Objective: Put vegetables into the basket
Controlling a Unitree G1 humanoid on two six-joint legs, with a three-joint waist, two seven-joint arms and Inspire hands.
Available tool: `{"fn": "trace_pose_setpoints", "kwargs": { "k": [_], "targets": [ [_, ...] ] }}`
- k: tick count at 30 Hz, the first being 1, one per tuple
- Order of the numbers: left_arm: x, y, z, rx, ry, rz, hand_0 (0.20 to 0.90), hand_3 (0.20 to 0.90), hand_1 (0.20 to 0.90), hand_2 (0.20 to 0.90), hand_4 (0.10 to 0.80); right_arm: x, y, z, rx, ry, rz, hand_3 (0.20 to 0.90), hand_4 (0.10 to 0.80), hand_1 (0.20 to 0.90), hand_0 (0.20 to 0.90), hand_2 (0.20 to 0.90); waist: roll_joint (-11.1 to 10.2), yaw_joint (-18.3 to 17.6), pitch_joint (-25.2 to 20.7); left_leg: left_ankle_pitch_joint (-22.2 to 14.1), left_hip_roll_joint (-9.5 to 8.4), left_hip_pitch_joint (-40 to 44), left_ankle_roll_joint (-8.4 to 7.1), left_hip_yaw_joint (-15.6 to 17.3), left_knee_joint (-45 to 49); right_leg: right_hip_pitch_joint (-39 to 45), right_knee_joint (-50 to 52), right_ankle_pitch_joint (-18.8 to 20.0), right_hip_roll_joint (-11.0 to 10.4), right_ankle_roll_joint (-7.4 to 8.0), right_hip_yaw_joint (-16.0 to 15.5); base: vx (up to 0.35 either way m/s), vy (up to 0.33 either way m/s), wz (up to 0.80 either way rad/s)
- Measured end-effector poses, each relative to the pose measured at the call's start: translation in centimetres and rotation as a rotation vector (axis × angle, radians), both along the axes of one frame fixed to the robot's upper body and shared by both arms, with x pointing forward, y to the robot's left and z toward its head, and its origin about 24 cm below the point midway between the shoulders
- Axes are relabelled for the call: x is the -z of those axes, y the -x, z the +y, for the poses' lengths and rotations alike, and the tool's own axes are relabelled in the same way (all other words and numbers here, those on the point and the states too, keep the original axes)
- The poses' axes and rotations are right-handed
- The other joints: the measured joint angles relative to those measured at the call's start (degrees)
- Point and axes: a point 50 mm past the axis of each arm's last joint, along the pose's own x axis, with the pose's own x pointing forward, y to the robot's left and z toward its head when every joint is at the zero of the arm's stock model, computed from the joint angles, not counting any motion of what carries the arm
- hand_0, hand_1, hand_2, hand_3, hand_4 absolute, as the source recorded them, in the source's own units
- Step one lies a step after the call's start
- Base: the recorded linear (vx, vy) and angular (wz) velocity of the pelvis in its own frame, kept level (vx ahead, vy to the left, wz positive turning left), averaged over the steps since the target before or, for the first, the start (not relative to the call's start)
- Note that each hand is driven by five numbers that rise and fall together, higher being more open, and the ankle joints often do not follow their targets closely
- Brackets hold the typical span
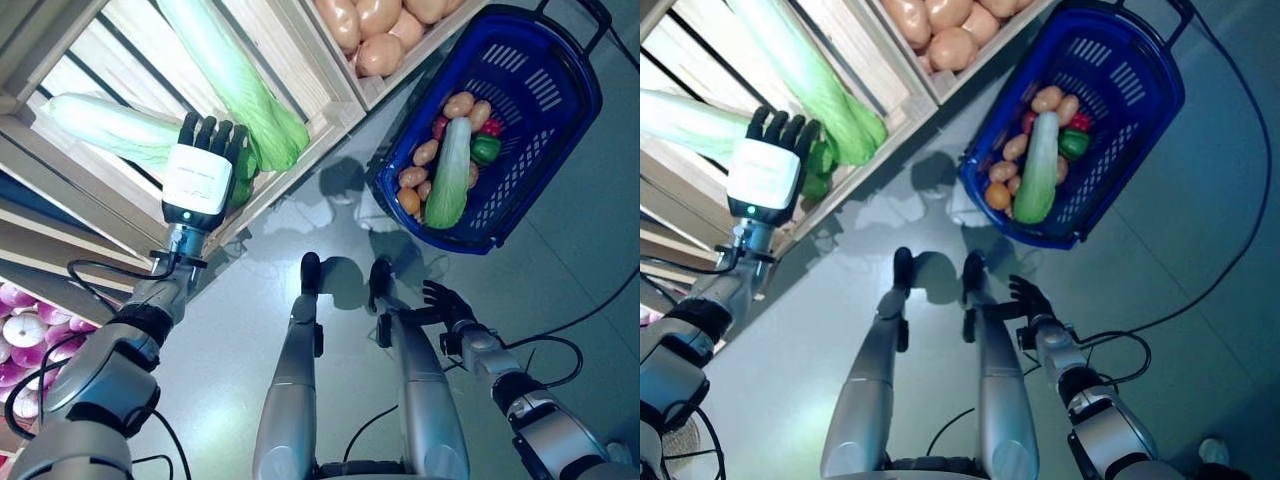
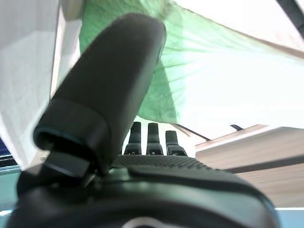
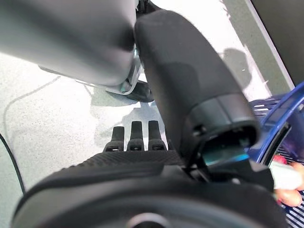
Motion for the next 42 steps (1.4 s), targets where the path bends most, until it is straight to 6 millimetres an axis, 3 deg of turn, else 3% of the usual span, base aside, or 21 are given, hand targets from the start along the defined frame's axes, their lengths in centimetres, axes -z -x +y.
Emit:
{"fn": "trace_pose_setpoints", "kwargs": {
  "k": [1,2,14,27,31,35,37,42],
  "targets": [
    [-0.1,-0.1,-0.1,0.002,-0.006,0.004,0.549,0.549,0.549,0.549,0.566,0.0,0.0,0.0,-0.001,0.0,-0.001,0.9,0.8,0.9,0.9,0.9,0.0,-0.1,0.0,-0.1,-0.01,-0.1,-0.01,0.0,0.3,0.0,0.0,0.1,0.0,-0.06,0.1,0.017,0.029,-0.05],
    [-0.2,-0.2,-0.2,0.005,-0.006,0.003,0.3,0.3,0.3,0.3,0.4,0.0,0.0,0.0,-0.001,0.0,-0.001,0.9,0.8,0.9,0.9,0.9,0.0,-0.1,0.0,-0.2,-0.01,-0.2,0.0,0.0,0.6,0.0,0.0,0.1,0.0,-0.04,0.1,0.0,0.0,0.0],
    [-1.8,-1.1,-0.5,-0.003,-0.009,-0.016,0.3,0.3,0.3,0.3,0.4,-0.1,-0.1,0.1,-0.003,-0.003,-0.005,0.9,0.8,0.9,0.9,0.9,-0.2,-0.5,0.0,-0.6,0.0,-0.9,0.22,0.1,1.5,-0.5,0.5,0.2,0.0,0.23,0.2,0.0,0.0,0.0],
    [-1.8,-1.0,-0.1,-0.027,0.067,-0.035,0.3,0.3,0.3,0.3,0.4,0.0,-0.1,0.5,-0.009,-0.012,-0.004,0.9,0.8,0.9,0.9,0.9,-1.1,-1.3,0.0,-0.5,-0.01,-0.9,0.22,0.0,1.9,-0.3,0.7,0.3,0.1,0.21,0.2,0.0,0.0,0.0],
    [-1.5,-0.8,-0.1,-0.004,0.174,-0.054,0.3,0.3,0.3,0.3,0.4,0.2,0.1,0.7,-0.008,-0.015,0.004,0.9,0.8,0.9,0.9,0.9,-1.6,-1.5,-0.1,-0.6,0.02,0.4,0.17,-0.1,1.6,1.2,0.0,0.5,0.1,0.14,-0.2,0.01,-0.011,0.0],
    [0.4,0.7,-0.4,0.053,0.361,-0.089,0.3,0.3,0.3,0.3,0.4,1.5,1.3,0.7,0.017,-0.018,0.039,0.9,0.8,0.9,0.9,0.9,-1.6,-1.2,-0.1,-0.2,0.12,5.1,-0.17,-0.3,-0.9,5.8,-1.8,0.7,0.1,-0.13,-0.6,0.043,-0.051,0.0],
    [1.7,1.7,-1.4,0.111,0.459,-0.105,0.3,0.3,0.3,0.3,0.4,2.6,2.7,0.5,0.04,-0.018,0.076,0.9,0.8,0.9,0.9,0.9,-1.6,0.3,-0.1,0.0,0.28,9.2,-0.22,-0.7,-3.0,9.8,-3.4,0.6,0.1,-0.21,-1.3,0.023,-0.04,0.06],
    [2.5,3.4,-3.0,0.212,0.712,-0.166,0.3,0.3,0.3,0.3,0.4,4.0,4.4,0.4,0.065,-0.03,0.119,0.9,0.8,0.9,0.9,0.9,-1.5,3.8,-0.1,0.9,0.4,15.9,-0.24,-1.8,-6.9,16.2,-5.6,0.0,0.0,-0.25,-2.6,0.068,-0.034,0.13]
  ]
}}
